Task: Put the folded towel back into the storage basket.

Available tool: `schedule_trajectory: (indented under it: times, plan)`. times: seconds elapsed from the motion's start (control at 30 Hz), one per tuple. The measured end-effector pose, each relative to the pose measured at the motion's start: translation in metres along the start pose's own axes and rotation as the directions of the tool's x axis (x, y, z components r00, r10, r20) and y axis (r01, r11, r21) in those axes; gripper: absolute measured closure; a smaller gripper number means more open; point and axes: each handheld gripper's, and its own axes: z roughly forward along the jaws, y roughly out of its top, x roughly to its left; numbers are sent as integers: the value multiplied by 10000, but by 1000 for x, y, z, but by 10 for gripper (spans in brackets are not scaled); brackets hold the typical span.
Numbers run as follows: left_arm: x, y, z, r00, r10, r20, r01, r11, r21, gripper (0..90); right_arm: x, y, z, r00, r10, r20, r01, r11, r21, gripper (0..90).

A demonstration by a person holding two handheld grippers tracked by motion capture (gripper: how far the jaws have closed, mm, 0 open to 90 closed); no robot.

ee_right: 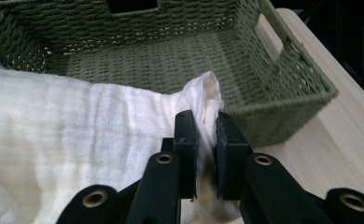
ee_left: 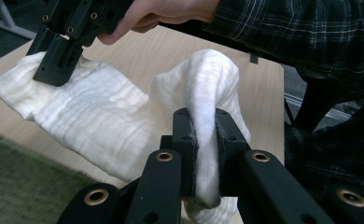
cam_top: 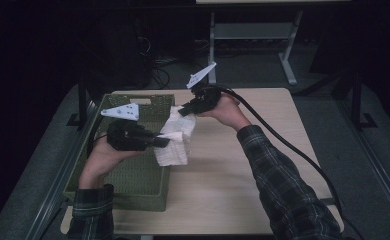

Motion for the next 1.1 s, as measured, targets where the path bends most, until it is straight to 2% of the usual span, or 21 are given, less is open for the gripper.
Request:
schedule_trajectory:
  times: [0.13,0.33,0.47,0.63,0.8,1.0,1.1]
  plan:
    - [4,-6,-11,9999,-43,-142,42,10000,-31,810,1,12,11,9999,-154,-79,153,9999,-50,807]
    - [7,-17,-28,9983,-316,-482,312,9995,-102,810,3,25,33,9991,-375,-185,375,9993,-3,807]
    - [7,-23,-38,9964,-376,-757,374,9993,-36,809,7,34,47,9984,-499,-263,505,9985,207,807]
    - [6,-36,-41,9947,-150,-1018,196,9988,439,808,12,41,62,9968,-731,-326,736,9972,151,807]
    - [9,-54,-44,9932,-313,-1124,399,9964,747,809,13,43,76,9973,-605,-425,608,9981,59,807]
    - [12,-72,-42,9930,-522,-1055,637,9921,1084,808,17,43,96,9965,-588,-594,584,9983,-86,807]
    - [13,-78,-38,9936,-645,-925,751,9903,1170,808,18,38,104,9958,-551,-734,563,9983,139,807]
